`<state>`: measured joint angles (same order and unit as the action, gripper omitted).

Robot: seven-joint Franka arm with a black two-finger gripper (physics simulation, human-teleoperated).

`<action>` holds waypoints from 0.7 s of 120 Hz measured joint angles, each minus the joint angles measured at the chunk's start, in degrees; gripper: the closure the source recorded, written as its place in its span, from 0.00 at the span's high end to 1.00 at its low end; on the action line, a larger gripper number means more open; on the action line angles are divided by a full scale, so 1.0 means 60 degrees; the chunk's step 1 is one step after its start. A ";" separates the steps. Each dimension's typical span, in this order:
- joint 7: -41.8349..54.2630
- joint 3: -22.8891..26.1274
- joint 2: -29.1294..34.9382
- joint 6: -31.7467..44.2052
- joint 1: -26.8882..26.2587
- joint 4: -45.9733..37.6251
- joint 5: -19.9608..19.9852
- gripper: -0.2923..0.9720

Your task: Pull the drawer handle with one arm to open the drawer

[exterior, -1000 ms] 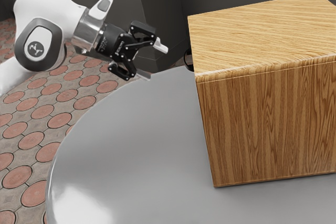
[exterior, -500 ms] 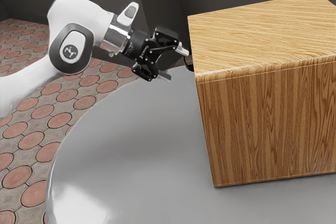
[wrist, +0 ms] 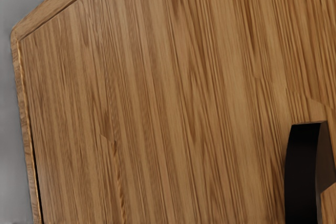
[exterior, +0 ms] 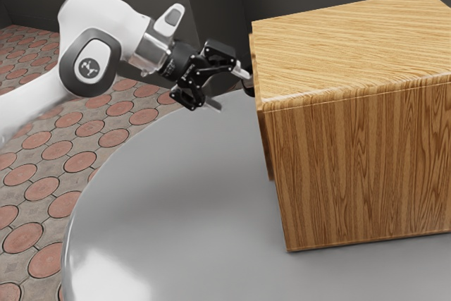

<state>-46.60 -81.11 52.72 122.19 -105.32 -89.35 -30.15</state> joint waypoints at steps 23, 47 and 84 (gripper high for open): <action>0.0078 0.0036 -0.0129 -0.0141 0.0286 -0.0173 0.0037 0.76; 0.0145 0.0195 -0.0440 -0.0331 0.1012 -0.0459 0.0179 0.76; 0.0221 0.0277 -0.0801 -0.0844 0.1647 -0.0514 0.0213 0.76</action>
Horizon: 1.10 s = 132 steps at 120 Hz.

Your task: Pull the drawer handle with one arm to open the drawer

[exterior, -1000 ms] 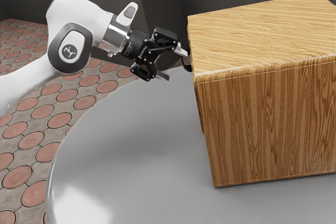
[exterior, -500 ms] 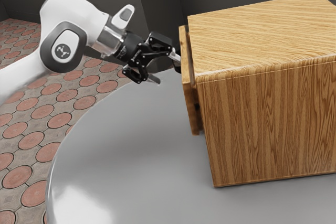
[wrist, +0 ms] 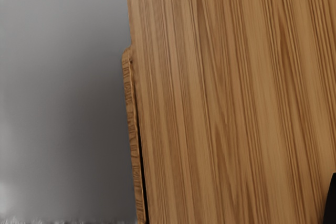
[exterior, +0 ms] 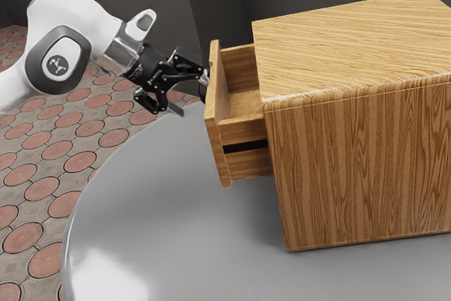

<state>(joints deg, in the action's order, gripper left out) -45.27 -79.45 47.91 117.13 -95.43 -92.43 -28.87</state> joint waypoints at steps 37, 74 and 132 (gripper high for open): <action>0.0050 0.0398 -0.0072 -0.0391 0.0362 -0.0090 0.0064 0.76; 0.0080 0.0933 -0.0172 -0.0715 0.1152 -0.0424 0.0180 0.76; 0.0122 0.1201 -0.0147 -0.1100 0.2124 -0.0696 0.0198 0.77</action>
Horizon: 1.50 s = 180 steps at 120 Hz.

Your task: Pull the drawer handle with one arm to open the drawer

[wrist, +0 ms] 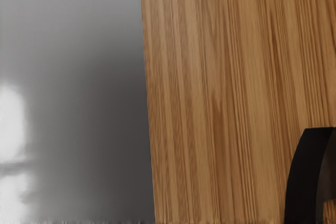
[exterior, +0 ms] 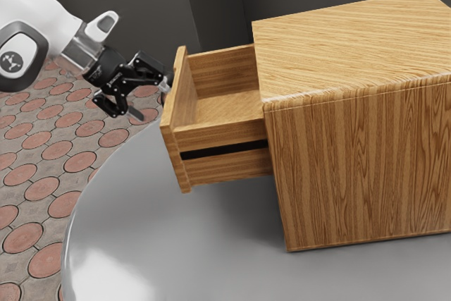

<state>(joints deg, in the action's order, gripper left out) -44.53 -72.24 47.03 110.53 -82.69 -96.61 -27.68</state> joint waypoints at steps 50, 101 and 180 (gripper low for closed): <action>0.0044 0.0615 0.0018 -0.0346 0.0956 -0.0423 0.0008 0.77; -0.0032 0.6795 -0.0586 -0.1924 0.9300 -0.0224 0.1676 0.77; -0.3512 0.7977 -0.6846 -0.5424 1.0033 0.2777 0.2893 0.77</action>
<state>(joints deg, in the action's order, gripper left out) -65.60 -24.38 5.96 77.99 -22.49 -79.95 -10.32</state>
